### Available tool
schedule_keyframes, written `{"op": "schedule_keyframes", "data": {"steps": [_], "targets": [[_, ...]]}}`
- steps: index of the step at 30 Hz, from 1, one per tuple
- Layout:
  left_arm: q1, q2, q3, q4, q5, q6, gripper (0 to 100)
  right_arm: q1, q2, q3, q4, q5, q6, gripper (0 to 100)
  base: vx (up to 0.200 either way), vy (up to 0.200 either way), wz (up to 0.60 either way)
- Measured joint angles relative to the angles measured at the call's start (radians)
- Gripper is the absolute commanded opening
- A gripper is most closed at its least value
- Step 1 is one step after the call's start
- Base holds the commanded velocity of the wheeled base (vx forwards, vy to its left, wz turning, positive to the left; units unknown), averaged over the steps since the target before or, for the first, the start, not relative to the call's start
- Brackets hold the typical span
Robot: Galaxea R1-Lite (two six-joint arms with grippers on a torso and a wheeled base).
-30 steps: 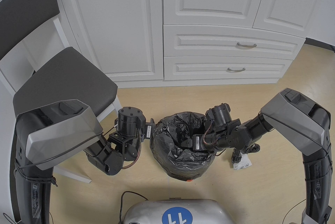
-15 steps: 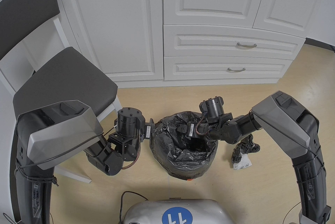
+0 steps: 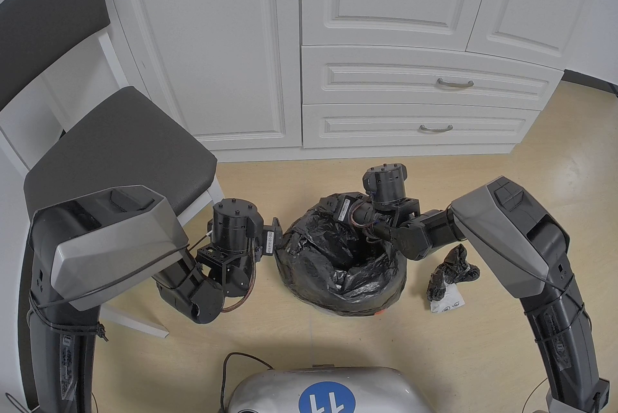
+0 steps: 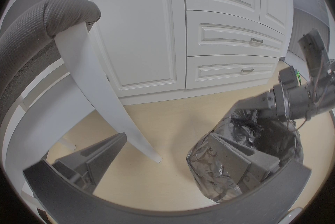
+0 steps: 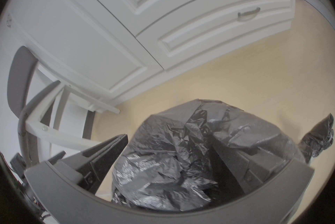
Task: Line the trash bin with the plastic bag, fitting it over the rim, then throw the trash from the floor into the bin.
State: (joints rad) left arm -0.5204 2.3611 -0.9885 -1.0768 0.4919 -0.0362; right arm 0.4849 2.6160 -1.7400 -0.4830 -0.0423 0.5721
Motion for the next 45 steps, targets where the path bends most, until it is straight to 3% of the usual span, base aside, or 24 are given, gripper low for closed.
{"op": "schedule_keyframes", "data": {"steps": [5, 12, 21, 26, 31, 37, 41, 45], "targets": [[0.001, 0.000, 0.009, -0.007, 0.000, -0.001, 100, 0.009, 0.016, -0.024, -0.083, 0.007, -0.004, 100, 0.000, 0.000, 0.00], [0.000, 0.000, 0.023, -0.023, 0.000, -0.001, 100, 0.016, 0.000, 0.032, -0.061, 0.010, -0.047, 100, 0.000, 0.000, 0.00], [-0.003, -0.001, 0.045, -0.048, 0.000, -0.002, 100, 0.022, -0.191, 0.234, 0.168, 0.059, -0.167, 100, 0.000, 0.000, 0.00], [-0.004, -0.003, 0.072, -0.080, 0.000, -0.001, 100, 0.024, -0.267, 0.341, 0.204, 0.072, -0.252, 100, 0.000, 0.000, 0.00], [-0.006, -0.005, 0.100, -0.109, 0.000, -0.002, 100, 0.020, -0.259, 0.387, 0.207, 0.076, -0.271, 100, 0.000, 0.000, 0.00], [-0.009, -0.010, 0.120, -0.133, 0.000, -0.002, 100, -0.017, -0.226, 0.420, 0.213, 0.076, -0.295, 100, 0.000, 0.000, 0.00], [-0.010, -0.010, 0.125, -0.137, 0.000, -0.002, 100, -0.065, -0.229, 0.455, 0.213, 0.083, -0.360, 100, 0.000, 0.000, 0.00], [-0.012, -0.010, 0.127, -0.138, 0.000, -0.003, 100, -0.104, -0.257, 0.492, 0.213, 0.138, -0.397, 100, 0.000, 0.000, 0.00]]}}
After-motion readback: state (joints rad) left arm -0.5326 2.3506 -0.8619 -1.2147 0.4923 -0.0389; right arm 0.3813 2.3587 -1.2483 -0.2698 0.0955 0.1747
